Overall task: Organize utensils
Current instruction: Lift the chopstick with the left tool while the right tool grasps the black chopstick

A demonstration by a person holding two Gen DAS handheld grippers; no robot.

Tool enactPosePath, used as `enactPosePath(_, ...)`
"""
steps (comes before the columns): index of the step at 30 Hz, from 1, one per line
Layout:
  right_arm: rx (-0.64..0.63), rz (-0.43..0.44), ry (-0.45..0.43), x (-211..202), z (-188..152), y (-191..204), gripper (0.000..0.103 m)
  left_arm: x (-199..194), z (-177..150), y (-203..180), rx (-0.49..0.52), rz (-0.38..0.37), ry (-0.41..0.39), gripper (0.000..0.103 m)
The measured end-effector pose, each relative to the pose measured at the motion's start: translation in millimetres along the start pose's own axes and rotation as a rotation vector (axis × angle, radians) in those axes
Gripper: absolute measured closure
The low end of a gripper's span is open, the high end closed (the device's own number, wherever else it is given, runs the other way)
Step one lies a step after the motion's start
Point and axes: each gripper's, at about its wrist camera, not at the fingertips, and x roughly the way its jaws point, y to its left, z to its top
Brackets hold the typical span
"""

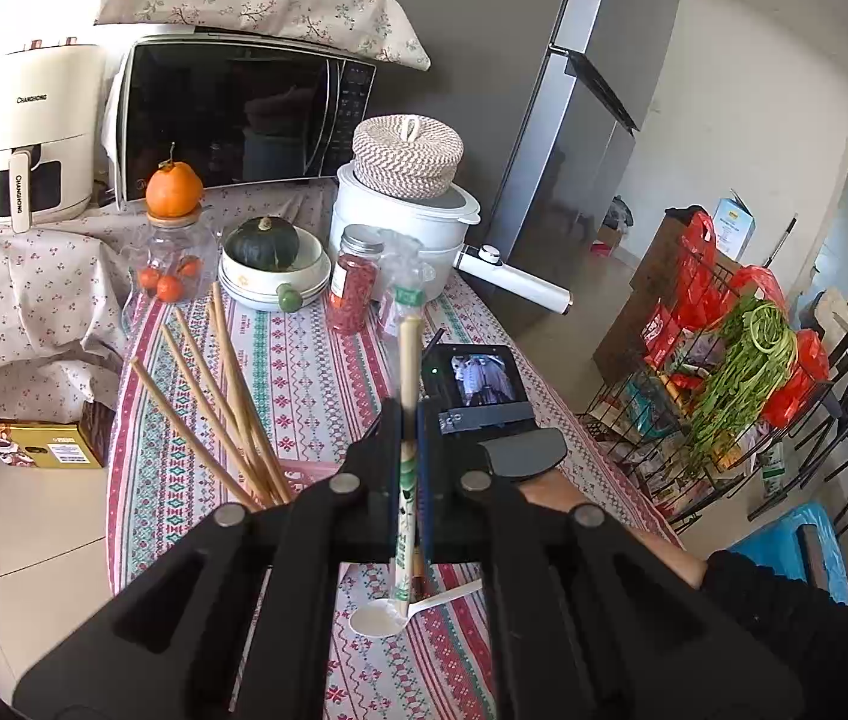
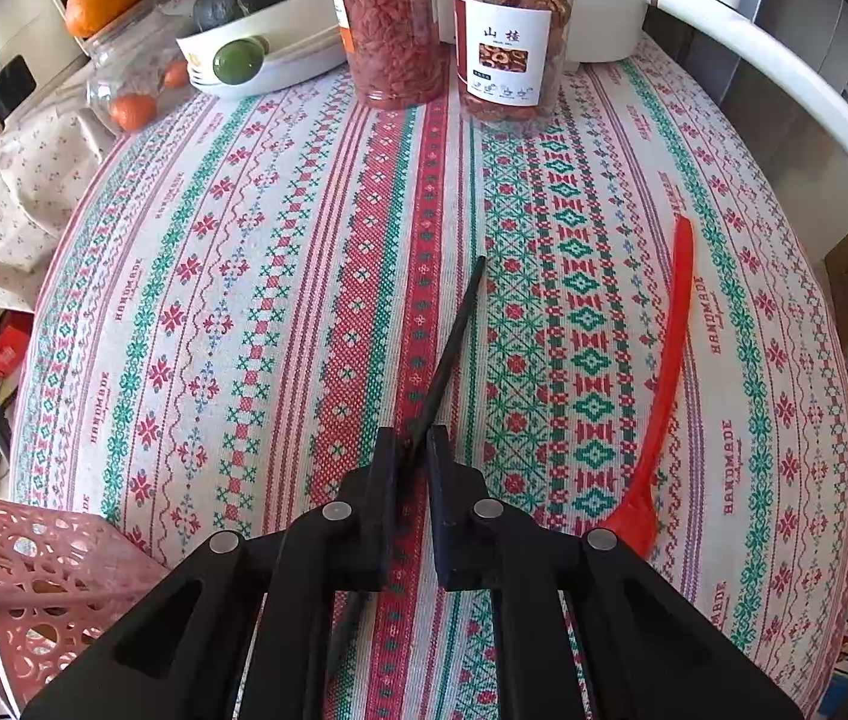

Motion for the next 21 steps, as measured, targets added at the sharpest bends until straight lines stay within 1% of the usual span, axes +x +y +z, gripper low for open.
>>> enactPosePath(1,0.015,0.027,-0.004,-2.6,-2.0,-4.4,0.098,-1.2,-0.6,1.5,-0.005,-0.002,-0.001,0.097)
enactPosePath(3,0.026,0.06,-0.035,-14.3,-4.8,-12.1,0.098,-5.3,-0.1,4.7,-0.015,-0.003,-0.01,0.097)
enactPosePath(8,0.03,0.143,-0.172,-65.1,-16.0,-30.4,0.098,-18.7,4.4,9.6,-0.026,0.001,-0.061,0.097)
enactPosePath(11,0.002,0.178,-0.255,-97.3,-28.1,-34.5,0.098,-23.6,6.2,11.7,-0.029,0.009,-0.088,0.097)
enactPosePath(14,-0.019,0.208,-0.315,-125.5,-41.2,-38.2,0.098,-26.5,7.0,14.4,-0.034,0.023,-0.109,0.097)
enactPosePath(19,-0.045,0.258,-0.398,-159.9,-59.6,-44.0,0.098,-29.7,7.6,22.4,-0.072,0.05,-0.147,0.097)
enactPosePath(21,-0.054,0.262,-0.414,-168.8,-65.5,-44.4,0.098,-30.0,8.0,25.5,-0.084,0.06,-0.162,0.097)
